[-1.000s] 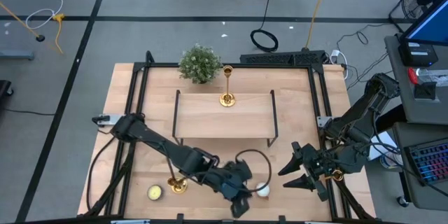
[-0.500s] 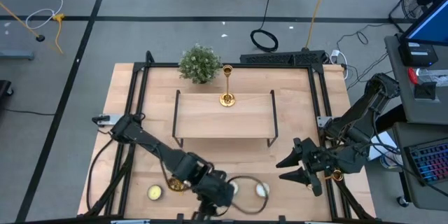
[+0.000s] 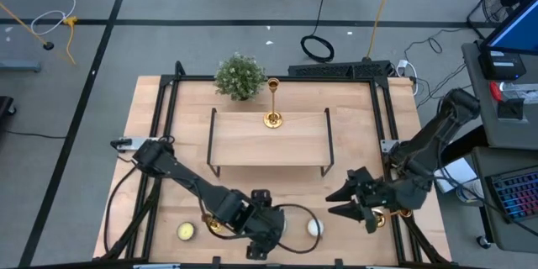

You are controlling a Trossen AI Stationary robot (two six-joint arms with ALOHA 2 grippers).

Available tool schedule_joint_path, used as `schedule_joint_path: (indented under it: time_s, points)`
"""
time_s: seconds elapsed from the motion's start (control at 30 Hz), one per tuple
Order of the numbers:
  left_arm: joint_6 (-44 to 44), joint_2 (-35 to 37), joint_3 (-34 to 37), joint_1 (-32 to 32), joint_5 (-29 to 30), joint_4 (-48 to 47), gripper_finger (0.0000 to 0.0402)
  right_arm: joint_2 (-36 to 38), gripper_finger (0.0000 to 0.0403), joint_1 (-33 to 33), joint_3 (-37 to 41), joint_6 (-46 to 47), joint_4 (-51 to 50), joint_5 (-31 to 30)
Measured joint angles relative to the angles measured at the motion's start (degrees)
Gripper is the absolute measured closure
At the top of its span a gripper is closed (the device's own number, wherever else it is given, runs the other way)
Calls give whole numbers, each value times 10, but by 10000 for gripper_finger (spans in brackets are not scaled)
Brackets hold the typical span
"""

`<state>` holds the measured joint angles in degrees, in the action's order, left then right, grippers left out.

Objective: Stock candles and holders on shelf
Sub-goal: Put the blue scented candle on the shelf

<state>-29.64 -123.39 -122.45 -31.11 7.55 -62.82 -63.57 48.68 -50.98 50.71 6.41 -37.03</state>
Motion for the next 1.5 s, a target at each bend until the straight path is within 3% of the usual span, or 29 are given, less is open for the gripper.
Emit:
schedule_joint_path:
  time_s: [0.23,0.43,0.67,0.9,1.17,1.5]
  points:
    - [-78,-1,0,-23,17,-12,61,-66,189,-72,-7,-11,37,132]
    - [-145,-1,0,-61,80,-56,85,-93,163,-106,-23,-20,37,191]
    - [-229,-1,0,-84,121,-84,68,-129,141,-139,-58,-47,31,250]
    - [-272,-1,0,-96,160,-106,57,-216,139,-163,-153,-86,-49,320]
    - [-334,-1,0,-117,181,-151,75,-290,139,-166,-228,-115,-162,329]
    - [-426,-1,0,-140,222,-183,65,-349,139,-172,-229,-120,-166,343]
